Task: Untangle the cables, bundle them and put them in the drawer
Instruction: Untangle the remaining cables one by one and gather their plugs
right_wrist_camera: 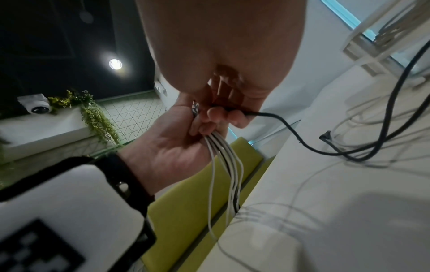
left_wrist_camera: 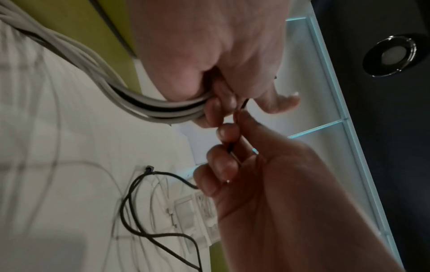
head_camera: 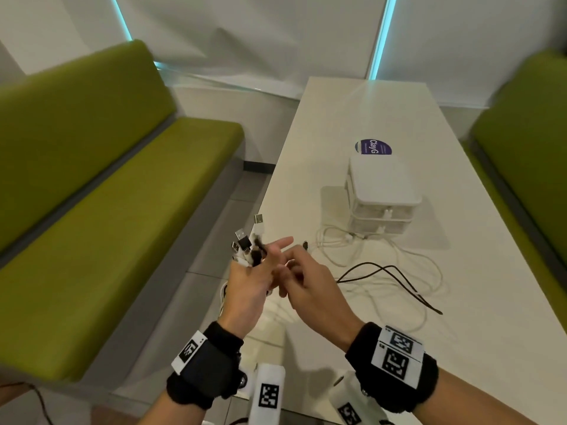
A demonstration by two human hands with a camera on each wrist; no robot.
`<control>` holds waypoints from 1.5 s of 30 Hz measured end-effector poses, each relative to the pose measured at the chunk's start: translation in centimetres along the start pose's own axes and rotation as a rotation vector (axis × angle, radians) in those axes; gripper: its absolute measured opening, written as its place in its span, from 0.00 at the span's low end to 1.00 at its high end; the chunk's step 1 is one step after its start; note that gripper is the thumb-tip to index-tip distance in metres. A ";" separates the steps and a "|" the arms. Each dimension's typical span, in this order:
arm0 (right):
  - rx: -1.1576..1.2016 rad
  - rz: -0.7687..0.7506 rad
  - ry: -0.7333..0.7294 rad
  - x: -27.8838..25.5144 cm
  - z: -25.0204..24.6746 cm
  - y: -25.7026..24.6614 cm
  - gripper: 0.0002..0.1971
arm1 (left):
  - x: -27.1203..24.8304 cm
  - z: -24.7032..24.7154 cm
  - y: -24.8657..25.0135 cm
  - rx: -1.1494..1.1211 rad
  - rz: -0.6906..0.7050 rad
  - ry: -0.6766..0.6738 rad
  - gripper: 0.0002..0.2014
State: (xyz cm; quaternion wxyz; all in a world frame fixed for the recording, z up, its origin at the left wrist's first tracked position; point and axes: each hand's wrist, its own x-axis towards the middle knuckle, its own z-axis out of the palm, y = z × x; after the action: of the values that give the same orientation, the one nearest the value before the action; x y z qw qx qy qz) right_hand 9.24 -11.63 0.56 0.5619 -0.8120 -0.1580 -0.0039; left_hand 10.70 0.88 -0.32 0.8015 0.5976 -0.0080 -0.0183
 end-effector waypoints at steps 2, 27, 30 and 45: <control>0.014 -0.025 -0.002 0.0 0.1 -0.1 0.09 | -0.1 -0.1 -0.1 0.014 -0.034 0.004 0.31; -0.588 0.230 -0.077 0.7 -13.9 2.9 0.25 | 2.8 -5.9 8.6 0.000 0.354 0.330 0.25; -0.592 0.205 -0.088 0.1 -13.8 2.6 0.31 | 1.9 -4.8 7.5 0.316 0.361 0.207 0.18; -0.662 0.069 -0.474 -0.6 -8.9 1.5 0.08 | 1.0 0.8 1.5 1.136 0.238 -0.469 0.07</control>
State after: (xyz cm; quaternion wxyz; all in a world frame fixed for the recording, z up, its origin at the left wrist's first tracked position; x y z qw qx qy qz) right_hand 10.62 -20.34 2.38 0.2180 -0.9323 -0.2457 0.1515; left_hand 11.69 0.53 1.34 0.3319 0.9056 -0.2588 -0.0525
